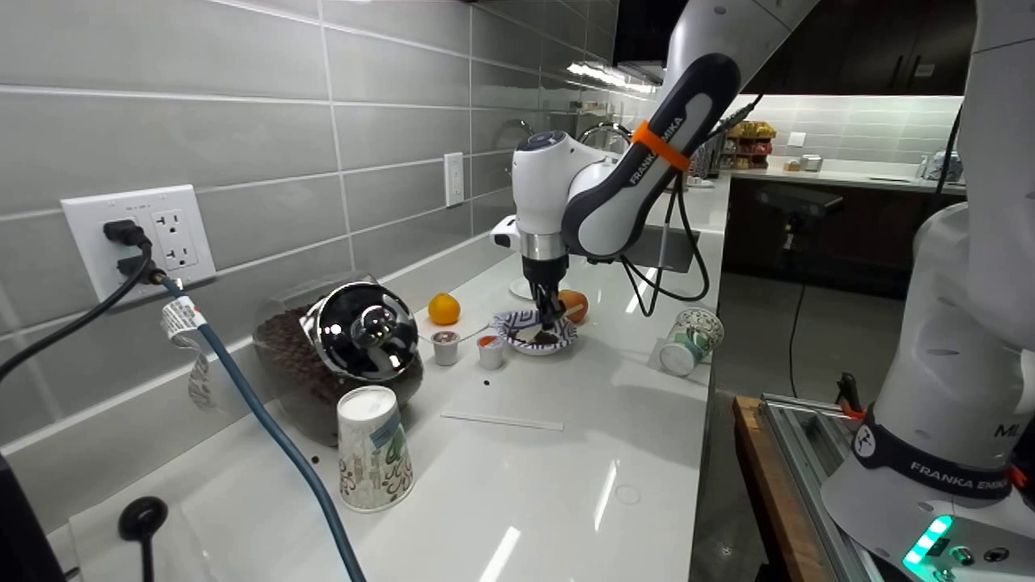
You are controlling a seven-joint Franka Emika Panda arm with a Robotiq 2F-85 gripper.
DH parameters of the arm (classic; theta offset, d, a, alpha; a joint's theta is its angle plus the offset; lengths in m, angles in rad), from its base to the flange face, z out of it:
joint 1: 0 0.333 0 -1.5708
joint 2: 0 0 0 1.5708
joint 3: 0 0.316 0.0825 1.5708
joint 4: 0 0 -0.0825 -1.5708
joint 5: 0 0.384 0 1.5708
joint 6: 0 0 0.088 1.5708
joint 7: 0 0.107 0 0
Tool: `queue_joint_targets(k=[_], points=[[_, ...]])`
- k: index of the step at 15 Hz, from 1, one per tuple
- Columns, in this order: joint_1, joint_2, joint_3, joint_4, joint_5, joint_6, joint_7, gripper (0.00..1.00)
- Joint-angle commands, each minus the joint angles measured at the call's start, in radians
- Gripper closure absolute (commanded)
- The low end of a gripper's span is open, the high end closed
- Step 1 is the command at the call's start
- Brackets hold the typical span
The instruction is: Transfer a spoonful of contents from the bowl to the white plate
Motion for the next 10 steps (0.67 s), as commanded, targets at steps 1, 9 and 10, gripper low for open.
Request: queue_joint_targets(k=[1, 9, 10], points=[[-0.006, 0.002, 0.011, -0.01, 0.053, 0.036, -0.014, 0.94], [-0.018, -0.001, 0.028, -0.041, 0.145, 0.11, -0.052, 0.94], [-0.021, -0.002, 0.03, -0.048, 0.162, 0.121, -0.059, 0.94]])
